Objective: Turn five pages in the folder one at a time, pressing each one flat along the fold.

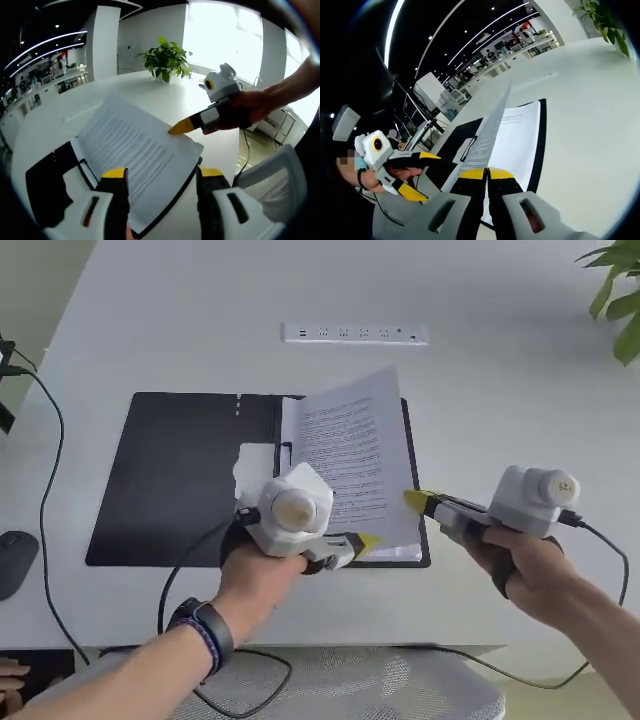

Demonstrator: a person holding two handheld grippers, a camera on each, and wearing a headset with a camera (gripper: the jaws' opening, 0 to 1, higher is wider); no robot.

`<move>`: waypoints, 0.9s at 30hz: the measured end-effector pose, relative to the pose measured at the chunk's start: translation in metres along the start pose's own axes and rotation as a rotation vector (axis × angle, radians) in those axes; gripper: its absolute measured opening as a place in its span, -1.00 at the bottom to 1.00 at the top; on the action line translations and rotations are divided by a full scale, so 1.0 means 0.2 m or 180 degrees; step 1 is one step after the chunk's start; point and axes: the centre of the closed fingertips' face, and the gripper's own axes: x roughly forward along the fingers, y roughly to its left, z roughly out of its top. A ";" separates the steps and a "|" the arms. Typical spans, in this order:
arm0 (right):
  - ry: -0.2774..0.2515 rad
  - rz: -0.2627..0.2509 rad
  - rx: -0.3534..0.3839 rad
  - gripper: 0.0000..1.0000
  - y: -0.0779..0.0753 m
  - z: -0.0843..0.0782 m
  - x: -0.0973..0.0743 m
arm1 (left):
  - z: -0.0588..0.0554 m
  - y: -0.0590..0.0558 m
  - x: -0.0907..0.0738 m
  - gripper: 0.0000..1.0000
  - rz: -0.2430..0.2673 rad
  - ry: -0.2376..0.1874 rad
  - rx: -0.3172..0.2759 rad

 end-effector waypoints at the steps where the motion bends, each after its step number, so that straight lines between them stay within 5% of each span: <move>1: 0.0001 0.0013 -0.0007 -1.00 0.01 0.00 0.00 | -0.01 0.02 -0.03 0.06 0.0032 -0.0014 -0.0032; 14: -0.0087 0.0100 -0.0043 -1.00 0.09 0.06 0.00 | -0.06 0.21 -0.26 0.14 0.0330 -0.0108 -0.0220; 27: -0.0236 0.0336 -0.0179 -1.00 0.26 0.16 0.00 | -0.13 0.37 -0.49 0.26 0.0580 -0.0183 -0.0368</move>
